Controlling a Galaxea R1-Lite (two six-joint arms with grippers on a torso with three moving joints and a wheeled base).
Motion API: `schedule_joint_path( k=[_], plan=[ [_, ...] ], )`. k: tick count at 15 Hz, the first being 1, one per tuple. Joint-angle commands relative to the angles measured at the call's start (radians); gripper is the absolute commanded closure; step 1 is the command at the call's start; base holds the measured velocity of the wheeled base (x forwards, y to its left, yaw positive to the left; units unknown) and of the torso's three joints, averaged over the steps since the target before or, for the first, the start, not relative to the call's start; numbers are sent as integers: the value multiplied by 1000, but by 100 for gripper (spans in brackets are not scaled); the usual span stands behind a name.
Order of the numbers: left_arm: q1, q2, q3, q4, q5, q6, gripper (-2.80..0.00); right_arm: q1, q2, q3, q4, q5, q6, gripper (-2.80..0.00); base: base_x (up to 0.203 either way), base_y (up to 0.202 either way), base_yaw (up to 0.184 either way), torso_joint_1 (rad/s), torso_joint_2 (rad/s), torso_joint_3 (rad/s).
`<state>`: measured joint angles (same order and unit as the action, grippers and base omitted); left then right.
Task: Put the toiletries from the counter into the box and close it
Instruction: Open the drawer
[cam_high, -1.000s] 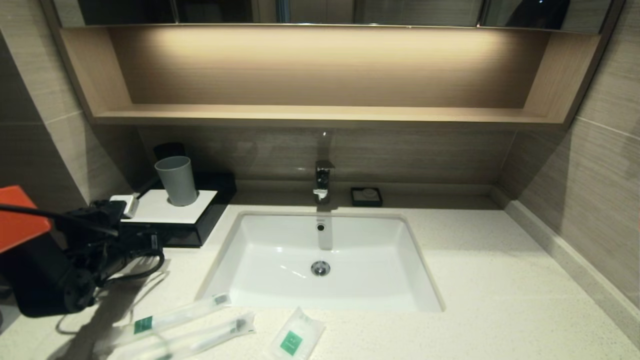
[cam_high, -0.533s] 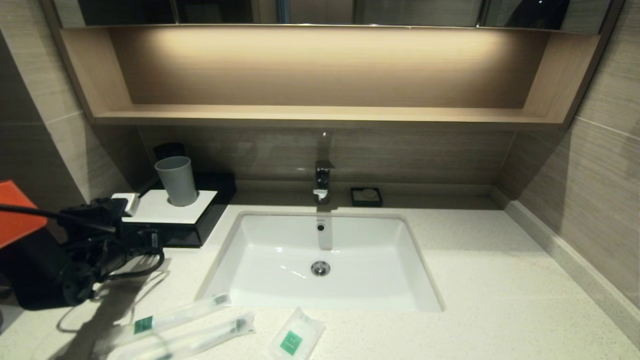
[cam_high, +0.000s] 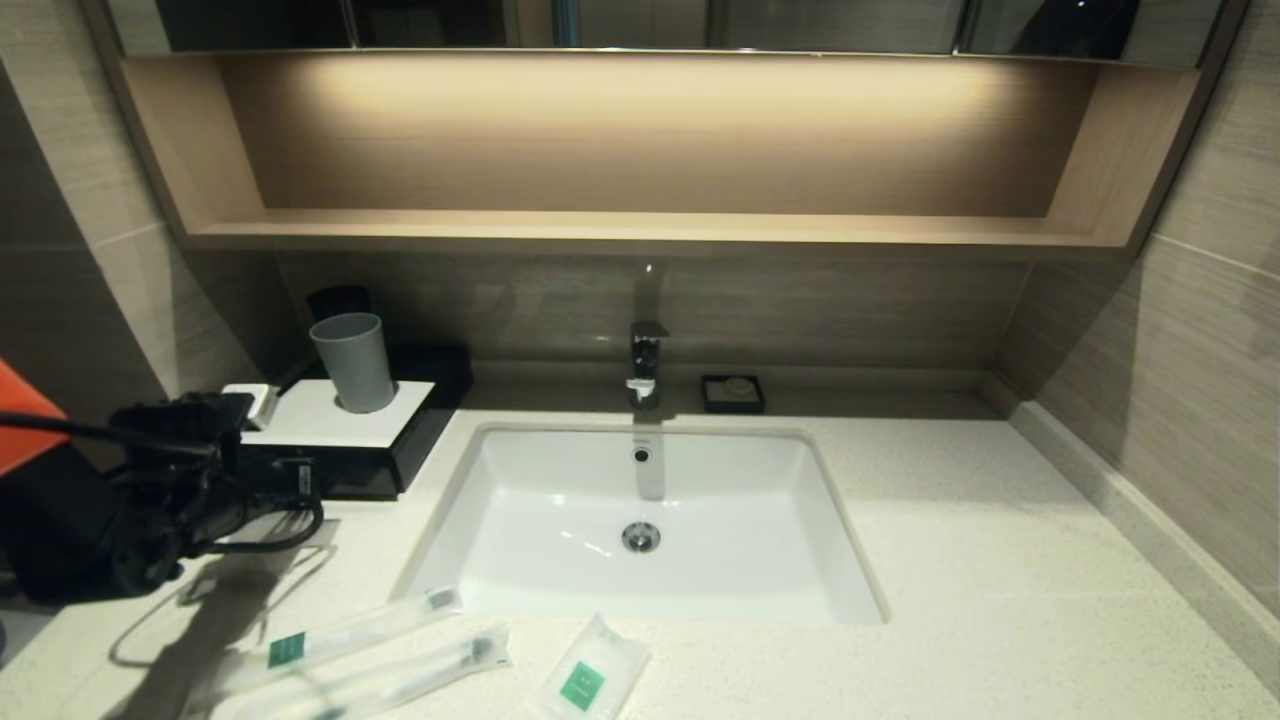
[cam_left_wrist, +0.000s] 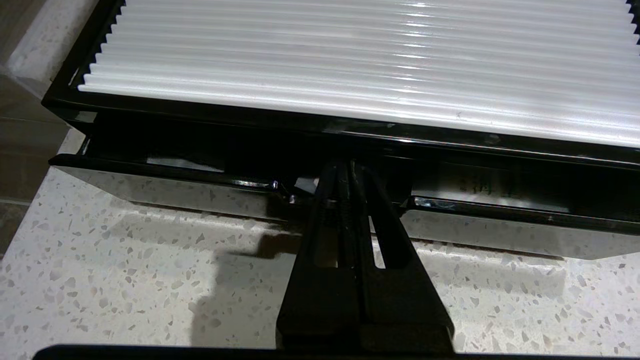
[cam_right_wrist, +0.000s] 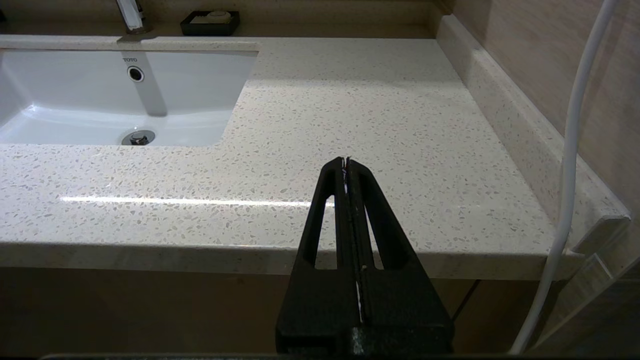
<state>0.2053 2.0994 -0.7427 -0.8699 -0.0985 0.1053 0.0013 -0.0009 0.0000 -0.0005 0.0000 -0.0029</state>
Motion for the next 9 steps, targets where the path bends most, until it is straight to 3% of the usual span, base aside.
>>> schedule_joint_path(
  k=[1,9],
  plan=[
    [0,-26,-10,42,-1,1,0,0,1,2,-1,0,0,0,0,0,0,0,0,0],
    [2,-82,-71,275,-1,3,0,0,1,2,1,0,0,0,0,0,0,0,0,0]
  ],
)
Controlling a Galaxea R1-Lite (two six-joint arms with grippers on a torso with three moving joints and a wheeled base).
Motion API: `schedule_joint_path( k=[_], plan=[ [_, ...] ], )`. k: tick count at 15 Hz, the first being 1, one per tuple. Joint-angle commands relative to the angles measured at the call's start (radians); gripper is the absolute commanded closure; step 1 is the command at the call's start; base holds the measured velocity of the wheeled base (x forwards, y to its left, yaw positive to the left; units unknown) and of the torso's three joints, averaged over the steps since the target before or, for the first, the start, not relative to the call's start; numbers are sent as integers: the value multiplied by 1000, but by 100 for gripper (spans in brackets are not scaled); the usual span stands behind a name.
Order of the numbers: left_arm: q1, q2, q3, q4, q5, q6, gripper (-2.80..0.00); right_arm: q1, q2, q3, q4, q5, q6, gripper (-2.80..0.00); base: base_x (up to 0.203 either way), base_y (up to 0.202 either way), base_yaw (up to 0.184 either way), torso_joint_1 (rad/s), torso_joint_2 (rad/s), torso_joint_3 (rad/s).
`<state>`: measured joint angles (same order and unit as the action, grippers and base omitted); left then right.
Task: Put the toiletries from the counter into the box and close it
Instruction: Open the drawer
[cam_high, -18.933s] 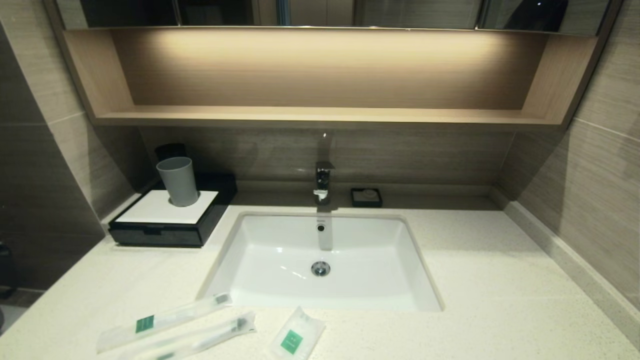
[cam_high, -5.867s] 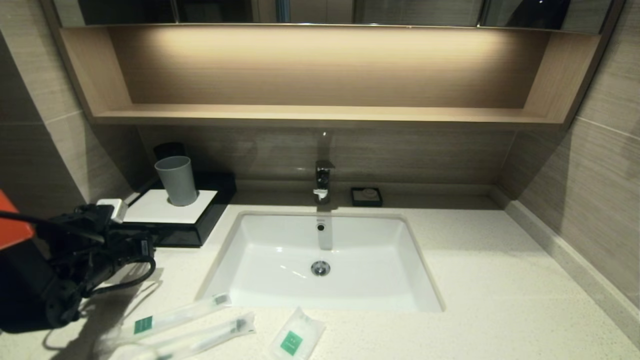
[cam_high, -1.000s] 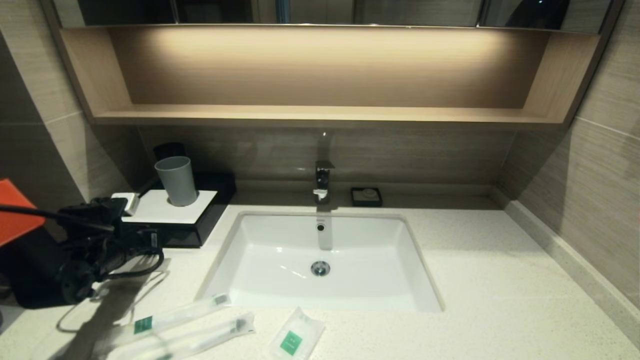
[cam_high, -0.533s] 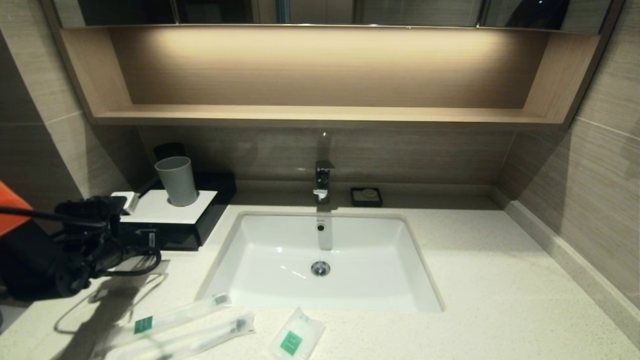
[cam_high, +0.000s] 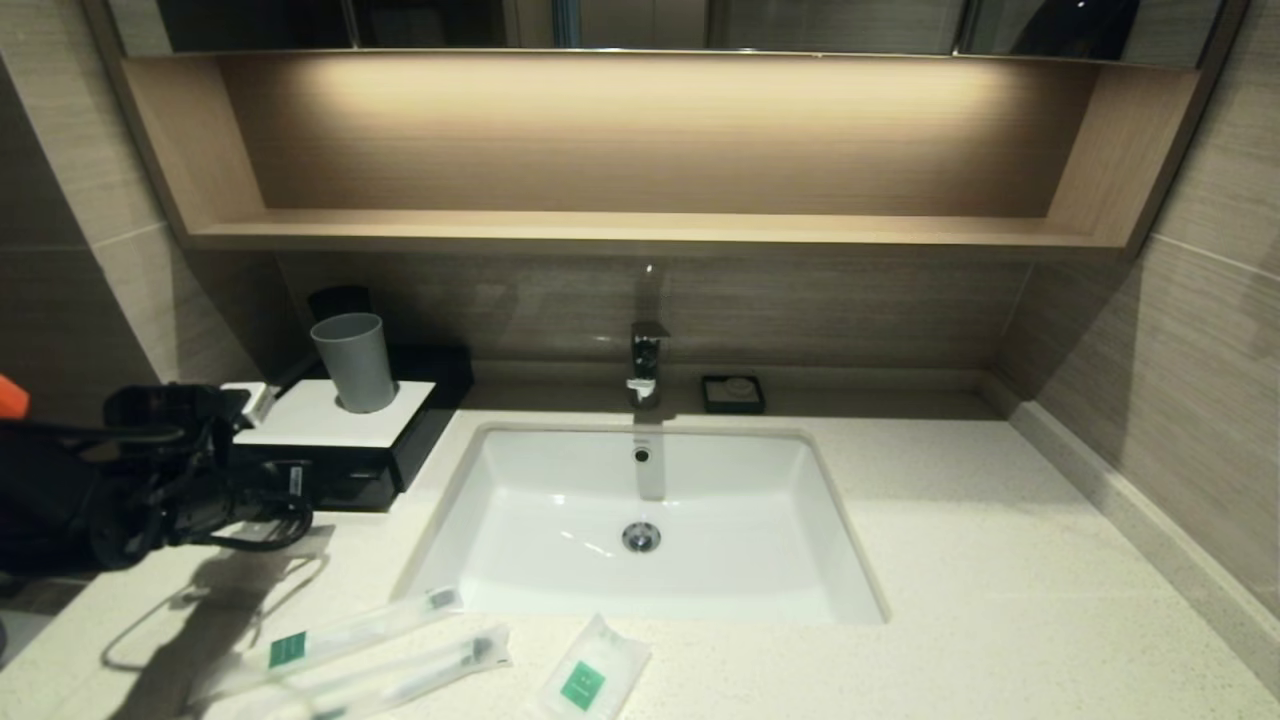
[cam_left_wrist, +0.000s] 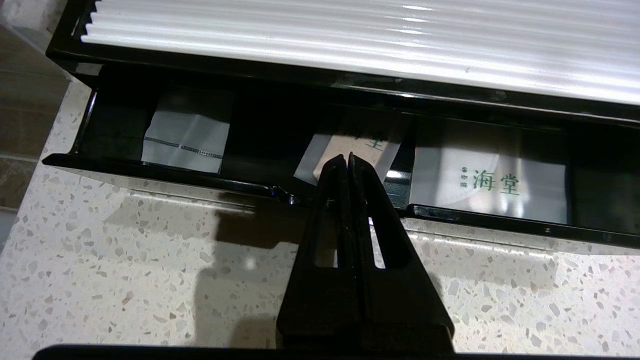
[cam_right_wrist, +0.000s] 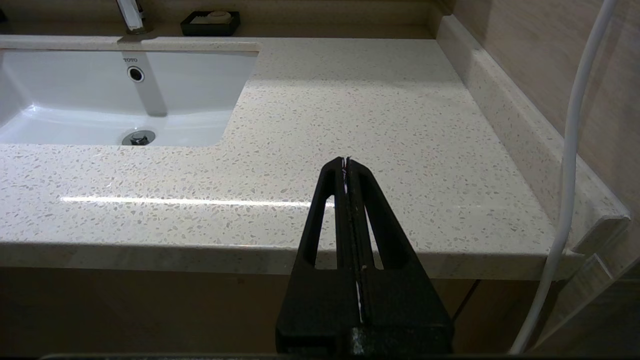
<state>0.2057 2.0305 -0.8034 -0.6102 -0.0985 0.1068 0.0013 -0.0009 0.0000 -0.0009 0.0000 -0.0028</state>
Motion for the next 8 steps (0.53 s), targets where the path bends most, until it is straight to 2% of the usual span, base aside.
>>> schedule_joint_path(
  k=[1,8],
  plan=[
    [1,-16,-14,33,-1,4,0,0,0,2,-1,0,0,0,0,0,0,0,0,0],
    [1,-65,-41,187,-1,10,0,0,1,2,-1,0,0,0,0,0,0,0,0,0]
  ],
)
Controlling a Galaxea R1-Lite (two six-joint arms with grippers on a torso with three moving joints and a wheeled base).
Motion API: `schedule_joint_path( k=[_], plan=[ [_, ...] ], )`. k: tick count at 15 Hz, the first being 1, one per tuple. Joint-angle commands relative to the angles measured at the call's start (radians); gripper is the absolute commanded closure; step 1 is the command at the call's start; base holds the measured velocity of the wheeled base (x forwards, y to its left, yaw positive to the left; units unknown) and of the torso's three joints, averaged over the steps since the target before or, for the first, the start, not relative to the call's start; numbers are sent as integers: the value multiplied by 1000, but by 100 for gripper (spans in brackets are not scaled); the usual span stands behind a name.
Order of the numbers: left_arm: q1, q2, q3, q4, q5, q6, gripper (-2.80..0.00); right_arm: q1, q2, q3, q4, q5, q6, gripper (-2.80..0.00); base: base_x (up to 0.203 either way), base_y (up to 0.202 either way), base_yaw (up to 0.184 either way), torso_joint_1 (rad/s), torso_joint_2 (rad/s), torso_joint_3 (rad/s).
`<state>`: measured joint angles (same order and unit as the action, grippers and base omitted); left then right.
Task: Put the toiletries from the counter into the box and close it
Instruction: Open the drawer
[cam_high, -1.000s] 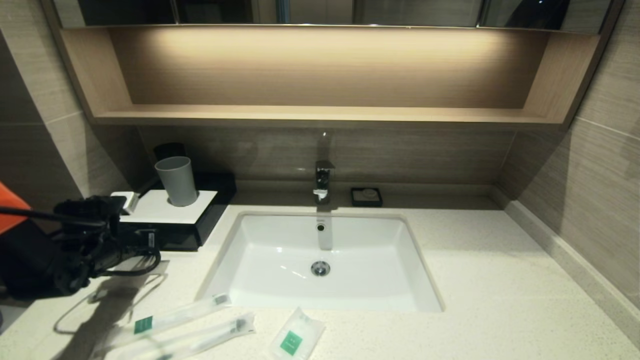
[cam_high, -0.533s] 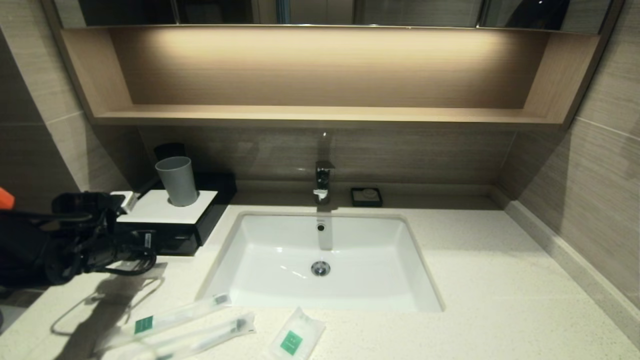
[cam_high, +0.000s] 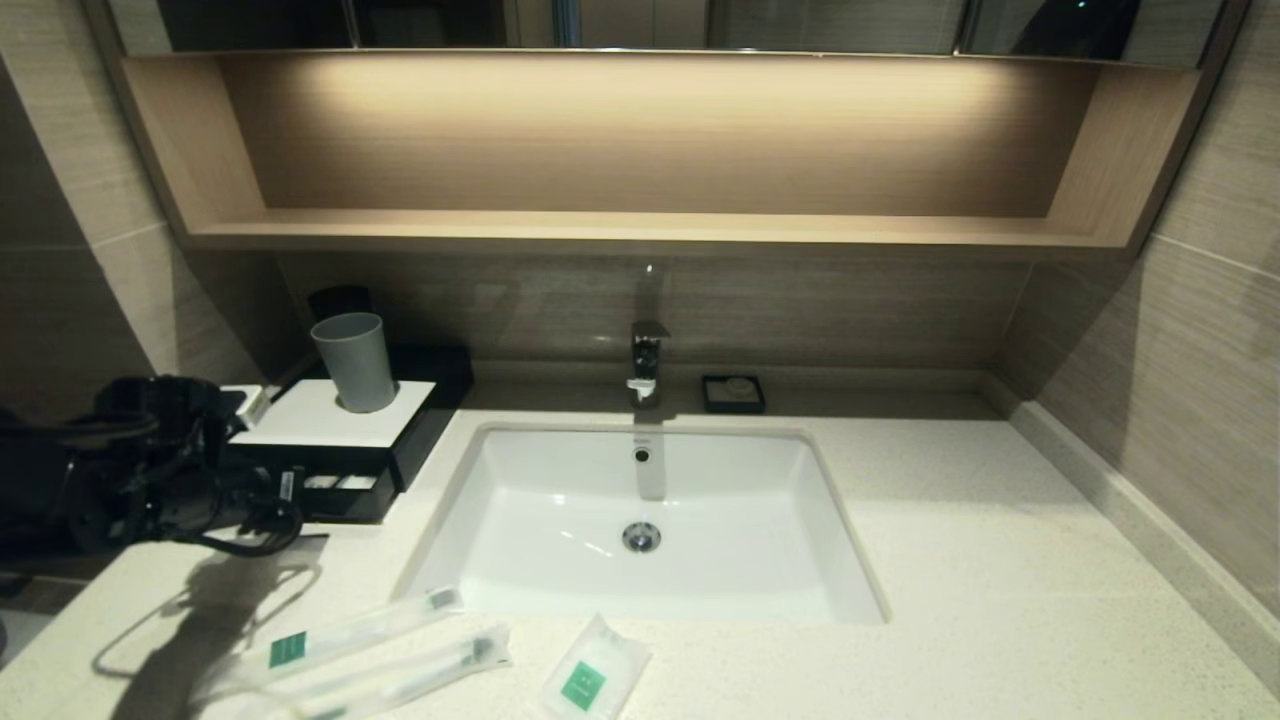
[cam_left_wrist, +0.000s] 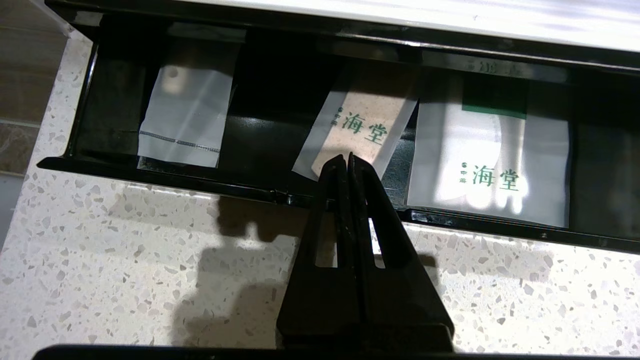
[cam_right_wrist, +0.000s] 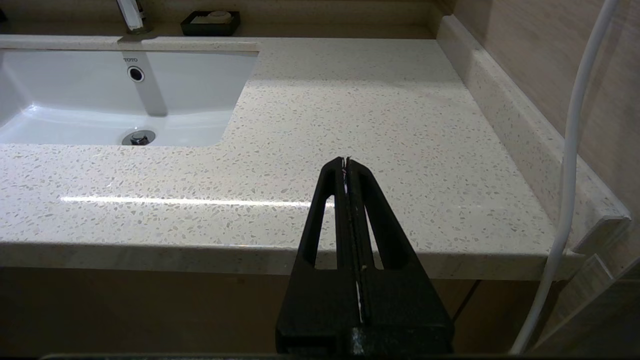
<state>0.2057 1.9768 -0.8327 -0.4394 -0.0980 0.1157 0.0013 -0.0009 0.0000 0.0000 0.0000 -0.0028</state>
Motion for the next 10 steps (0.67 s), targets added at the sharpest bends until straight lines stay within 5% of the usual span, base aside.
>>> schedule_joint_path(
  k=[1,10],
  plan=[
    [1,-17,-22,42,0,1,0,0,1,2,0,0,0,0,0,0,0,0,0,0],
    [2,-62,-42,189,6,42,0,0,1,2,-1,0,0,0,0,0,0,0,0,0]
  ],
)
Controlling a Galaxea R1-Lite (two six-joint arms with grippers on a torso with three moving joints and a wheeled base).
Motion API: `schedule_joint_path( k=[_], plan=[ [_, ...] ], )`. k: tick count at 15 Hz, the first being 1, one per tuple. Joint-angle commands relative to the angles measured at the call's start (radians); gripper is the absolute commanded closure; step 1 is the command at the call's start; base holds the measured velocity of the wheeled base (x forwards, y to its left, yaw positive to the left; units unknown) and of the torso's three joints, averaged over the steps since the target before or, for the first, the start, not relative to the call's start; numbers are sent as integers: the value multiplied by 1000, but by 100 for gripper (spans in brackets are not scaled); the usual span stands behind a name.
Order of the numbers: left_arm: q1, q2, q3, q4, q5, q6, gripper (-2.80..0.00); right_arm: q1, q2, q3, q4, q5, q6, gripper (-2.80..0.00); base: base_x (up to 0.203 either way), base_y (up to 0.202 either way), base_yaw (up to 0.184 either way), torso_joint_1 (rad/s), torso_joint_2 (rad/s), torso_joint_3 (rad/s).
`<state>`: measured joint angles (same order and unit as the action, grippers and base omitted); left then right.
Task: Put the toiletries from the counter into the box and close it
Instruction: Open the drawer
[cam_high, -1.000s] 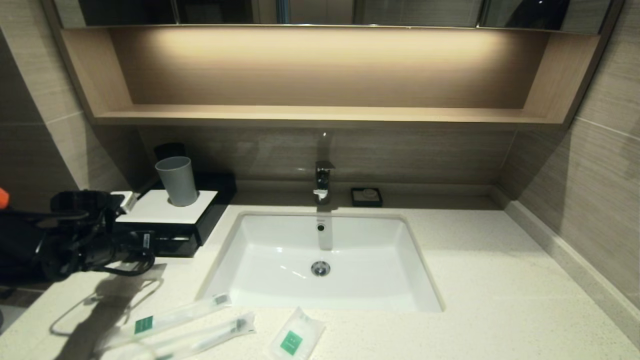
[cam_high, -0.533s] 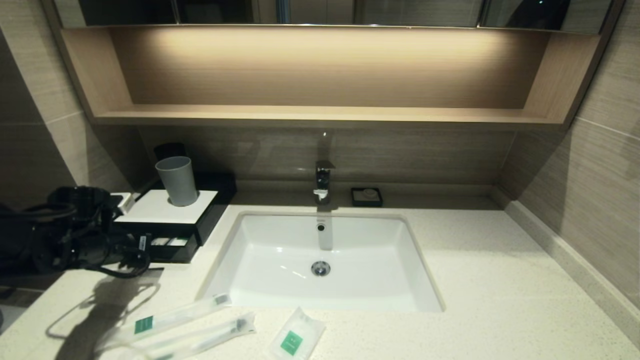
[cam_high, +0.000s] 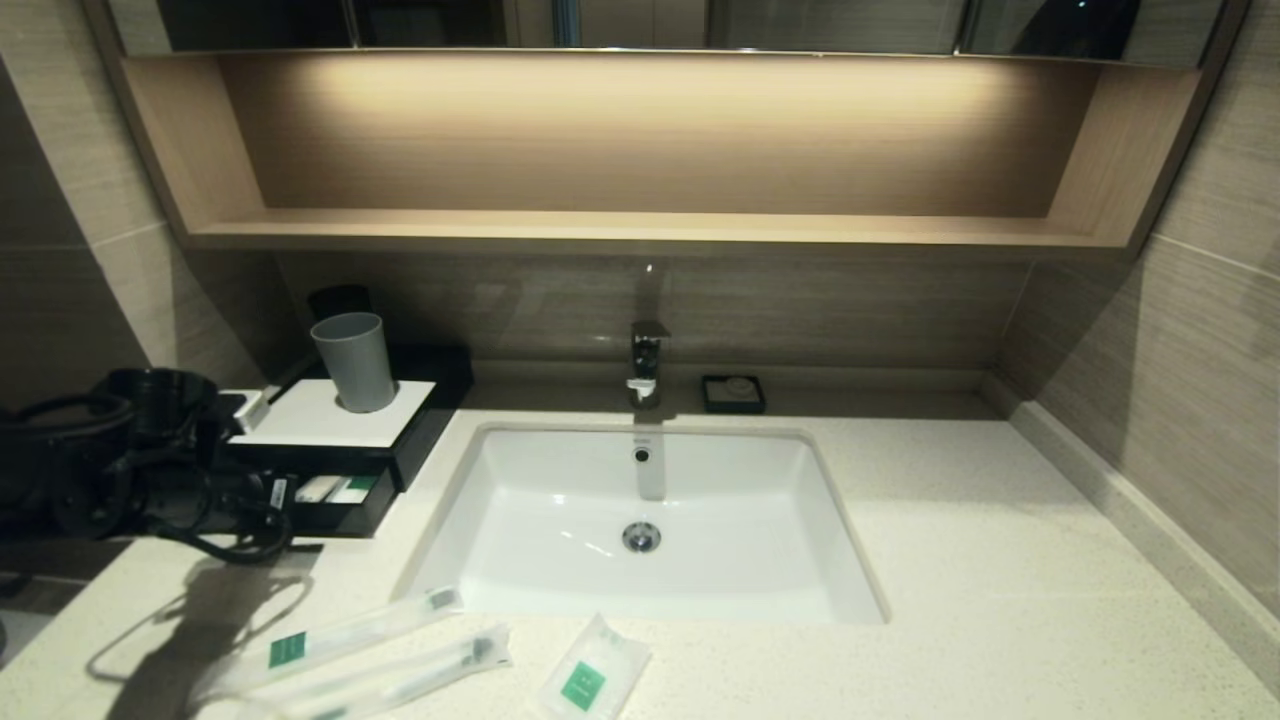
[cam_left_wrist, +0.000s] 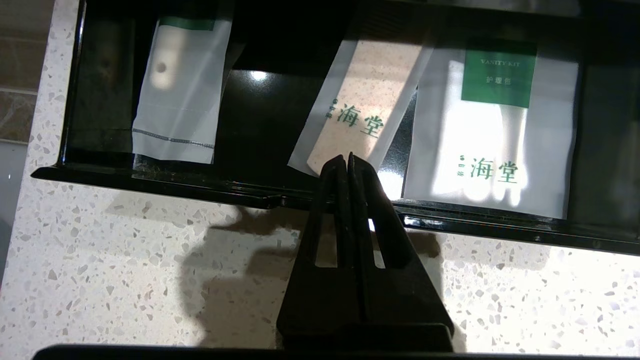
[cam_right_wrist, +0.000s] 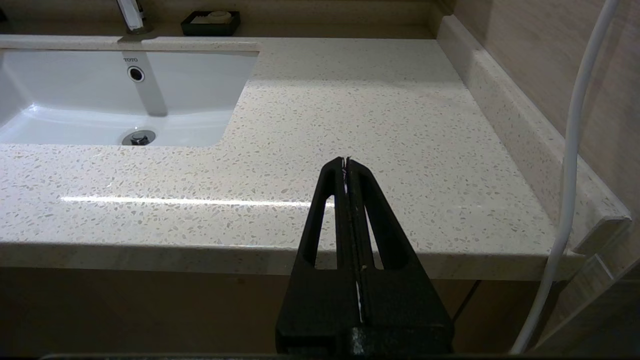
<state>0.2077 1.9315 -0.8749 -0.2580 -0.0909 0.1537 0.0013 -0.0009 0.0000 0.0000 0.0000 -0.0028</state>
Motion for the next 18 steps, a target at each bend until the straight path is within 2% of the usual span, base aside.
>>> schedule_joint_path(
  k=[1,10,14,18],
  plan=[
    [0,-27,0,31,-1,16,0,0,1,2,0,0,0,0,0,0,0,0,0,0],
    [1,-62,-26,191,3,59,0,0,1,2,0,0,0,0,0,0,0,0,0,0],
    [12,-63,-58,299,23,107,0,0,0,2,-1,0,0,0,0,0,0,0,0,0],
    [12,-65,-65,332,33,116,0,0,1,2,-2,0,0,0,0,0,0,0,0,0]
  ],
)
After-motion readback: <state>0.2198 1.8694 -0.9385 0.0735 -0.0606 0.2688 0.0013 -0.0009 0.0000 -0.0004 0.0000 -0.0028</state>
